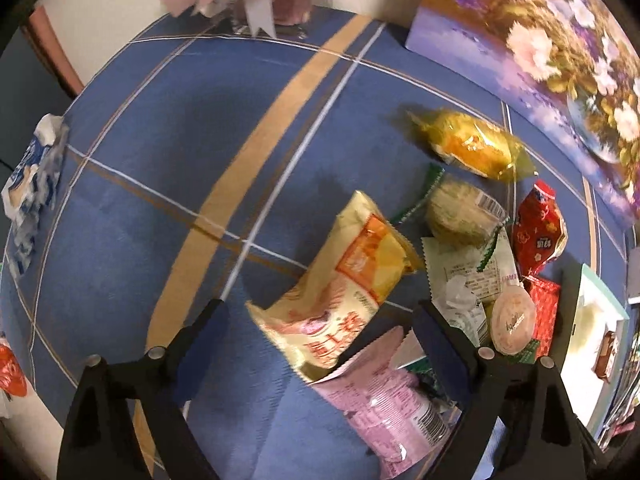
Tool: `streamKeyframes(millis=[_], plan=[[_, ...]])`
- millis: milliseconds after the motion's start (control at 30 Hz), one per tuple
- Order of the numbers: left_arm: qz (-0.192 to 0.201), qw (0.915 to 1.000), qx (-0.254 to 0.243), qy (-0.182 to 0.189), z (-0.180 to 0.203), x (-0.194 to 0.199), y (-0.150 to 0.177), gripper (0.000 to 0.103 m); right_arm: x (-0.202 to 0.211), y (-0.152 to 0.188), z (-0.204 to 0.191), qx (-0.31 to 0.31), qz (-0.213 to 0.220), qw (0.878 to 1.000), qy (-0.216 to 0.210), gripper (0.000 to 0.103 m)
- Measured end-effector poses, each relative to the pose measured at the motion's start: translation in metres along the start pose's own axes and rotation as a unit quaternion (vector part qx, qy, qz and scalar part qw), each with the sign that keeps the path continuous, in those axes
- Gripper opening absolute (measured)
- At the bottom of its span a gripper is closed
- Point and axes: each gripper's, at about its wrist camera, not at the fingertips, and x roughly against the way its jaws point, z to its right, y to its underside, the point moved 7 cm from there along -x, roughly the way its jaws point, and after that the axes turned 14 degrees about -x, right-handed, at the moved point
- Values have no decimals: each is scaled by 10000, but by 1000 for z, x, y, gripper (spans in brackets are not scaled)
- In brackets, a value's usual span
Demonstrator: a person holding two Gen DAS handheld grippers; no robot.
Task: Organize snacks
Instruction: 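Grasp the yellow swiss roll pack with the left tool while the right tool grasps the green mung bean pack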
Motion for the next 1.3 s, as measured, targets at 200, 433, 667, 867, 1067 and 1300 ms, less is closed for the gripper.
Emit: streamKeyframes(millis=[200, 433, 667, 867, 1067, 1300], plan=[[-138, 9999, -56, -26, 6, -17, -3, 72, -11, 3, 4, 17, -116, 9999, 103, 47], [-156, 9998, 33, 90, 5, -27, 2, 63, -27, 8, 3, 96, -190, 9996, 157, 44], [-142, 9998, -70, -72, 3, -31, 12, 55, -36, 11, -6, 262, -123, 9993, 220, 43], [-32, 9998, 133, 137, 0, -20, 18, 44, -36, 13, -15, 307, -84, 9994, 140, 38], [168, 9995, 141, 215, 2, -3, 18, 42, -27, 10, -14, 299, -39, 9995, 11, 29], [468, 9986, 153, 213, 1, 27, 22, 42, -4, 4, -22, 364, 102, 9991, -188, 26]])
